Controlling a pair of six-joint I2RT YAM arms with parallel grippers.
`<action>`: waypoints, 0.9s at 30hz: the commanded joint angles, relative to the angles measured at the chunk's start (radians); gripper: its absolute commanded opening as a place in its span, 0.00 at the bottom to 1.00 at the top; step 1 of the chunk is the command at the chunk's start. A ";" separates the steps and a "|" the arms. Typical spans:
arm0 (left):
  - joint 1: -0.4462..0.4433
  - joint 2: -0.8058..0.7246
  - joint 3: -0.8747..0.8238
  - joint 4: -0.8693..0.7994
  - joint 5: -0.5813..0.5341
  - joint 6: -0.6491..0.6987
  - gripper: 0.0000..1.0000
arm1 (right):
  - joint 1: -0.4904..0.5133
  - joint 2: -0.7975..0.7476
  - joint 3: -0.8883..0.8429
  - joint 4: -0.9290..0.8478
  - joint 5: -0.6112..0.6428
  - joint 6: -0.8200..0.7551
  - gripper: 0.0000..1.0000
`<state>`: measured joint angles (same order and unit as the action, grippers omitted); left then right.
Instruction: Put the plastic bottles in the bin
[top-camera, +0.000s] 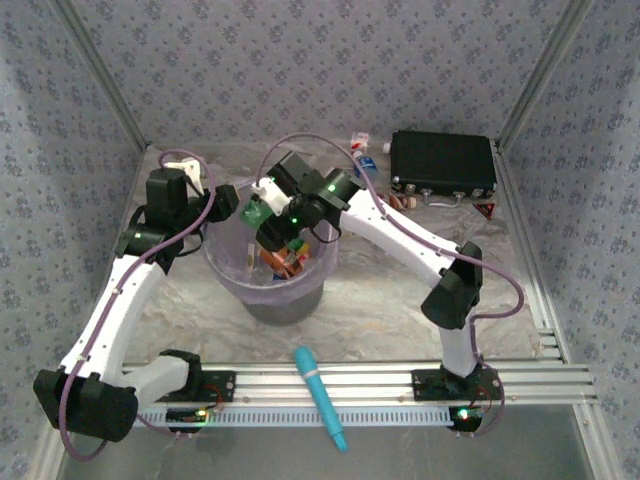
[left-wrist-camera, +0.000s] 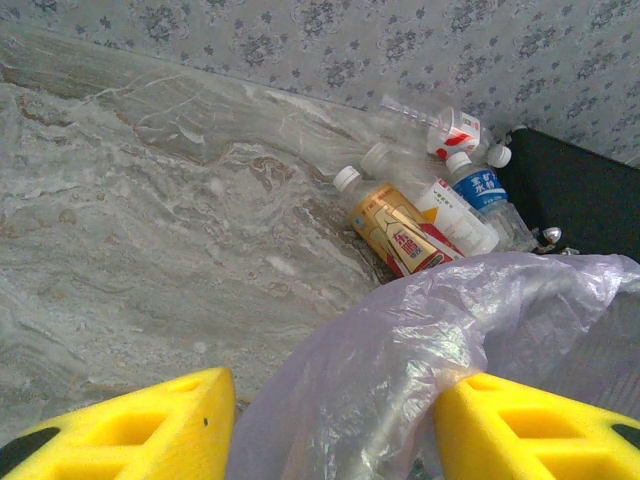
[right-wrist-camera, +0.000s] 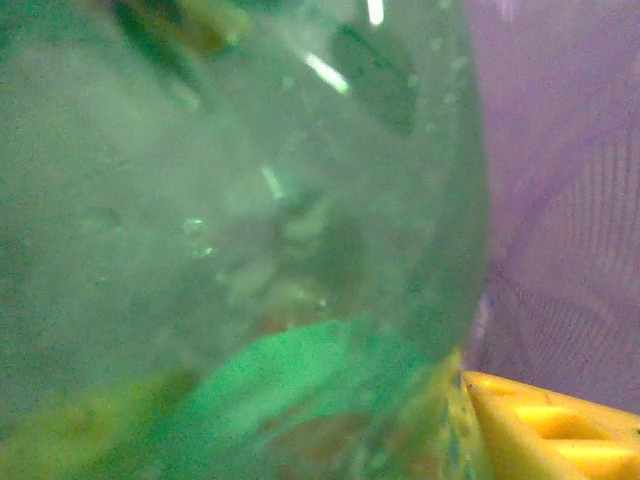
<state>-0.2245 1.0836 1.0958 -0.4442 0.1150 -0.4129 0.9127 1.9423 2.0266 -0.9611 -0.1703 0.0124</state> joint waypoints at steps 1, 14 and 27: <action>0.005 -0.003 -0.009 -0.021 -0.018 -0.006 0.54 | 0.011 0.012 -0.035 0.000 0.065 0.027 0.62; 0.005 0.007 -0.004 -0.018 -0.014 -0.007 0.54 | 0.034 0.035 -0.056 -0.016 0.116 0.008 0.92; 0.005 0.004 -0.005 -0.025 -0.010 -0.003 0.54 | 0.035 -0.082 0.129 -0.049 0.136 -0.047 1.00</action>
<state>-0.2245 1.0836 1.0958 -0.4442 0.1158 -0.4129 0.9463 1.9385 2.1059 -0.9909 -0.0624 -0.0158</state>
